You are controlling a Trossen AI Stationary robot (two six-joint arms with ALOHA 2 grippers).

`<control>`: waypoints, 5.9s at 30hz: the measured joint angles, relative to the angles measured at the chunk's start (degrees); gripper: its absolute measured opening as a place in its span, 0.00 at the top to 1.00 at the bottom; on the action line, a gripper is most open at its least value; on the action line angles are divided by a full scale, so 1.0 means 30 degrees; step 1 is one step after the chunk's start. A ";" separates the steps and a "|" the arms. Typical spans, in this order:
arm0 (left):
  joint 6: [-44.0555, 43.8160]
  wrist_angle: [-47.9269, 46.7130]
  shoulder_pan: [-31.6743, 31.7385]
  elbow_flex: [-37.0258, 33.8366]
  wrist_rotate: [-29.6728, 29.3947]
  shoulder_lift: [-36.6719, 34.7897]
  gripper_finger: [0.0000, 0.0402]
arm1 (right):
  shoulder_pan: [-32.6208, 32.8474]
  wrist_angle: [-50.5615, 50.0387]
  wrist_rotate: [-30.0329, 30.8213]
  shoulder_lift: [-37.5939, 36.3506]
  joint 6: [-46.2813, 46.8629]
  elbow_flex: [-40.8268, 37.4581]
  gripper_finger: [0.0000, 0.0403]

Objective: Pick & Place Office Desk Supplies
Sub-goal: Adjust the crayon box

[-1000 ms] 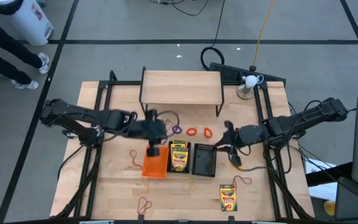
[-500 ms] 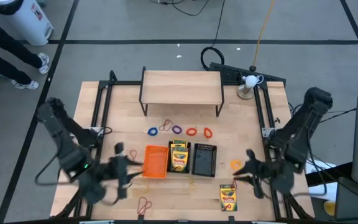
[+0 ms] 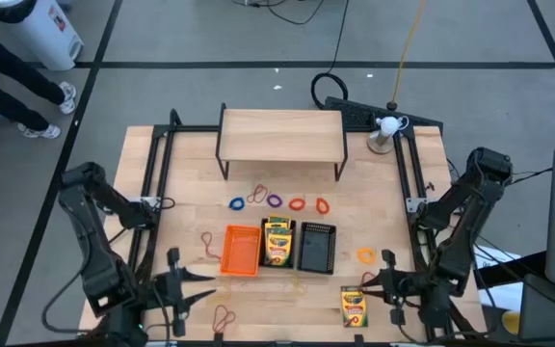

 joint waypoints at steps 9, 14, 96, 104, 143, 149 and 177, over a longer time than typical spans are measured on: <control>-0.4493 -0.3609 0.1005 -0.3714 -0.0732 0.0240 0.70 | 0.1933 0.5542 0.3869 0.0005 0.0621 -0.3784 0.85; -0.3509 0.2873 0.2763 -1.0327 0.1000 -0.3043 0.70 | 0.1285 0.7515 0.4009 0.0000 -0.0555 -0.5302 0.85; 1.0065 2.1090 1.5744 -2.2921 0.9420 -0.7658 0.70 | -0.4676 1.4380 -0.7495 -0.0029 -0.0090 -0.9841 0.85; 0.9919 2.1055 1.5744 -2.2921 0.9920 -0.7658 0.70 | -0.4662 1.5466 -0.8473 -0.0029 -0.0688 -0.9589 0.86; 0.9715 2.1126 1.5744 -2.2928 0.9840 -0.7658 0.70 | -0.4896 0.3281 -1.1448 0.7600 0.1403 0.1168 1.00; 0.9650 2.1236 1.5744 -2.2928 0.9847 -0.7658 0.70 | -0.5534 0.1725 -1.0754 0.7610 0.0608 0.1168 1.00; 0.9300 2.1265 1.5744 -2.2928 0.9876 -0.7658 0.70 | -0.5096 0.1344 -0.9094 0.4599 0.0741 0.1044 1.00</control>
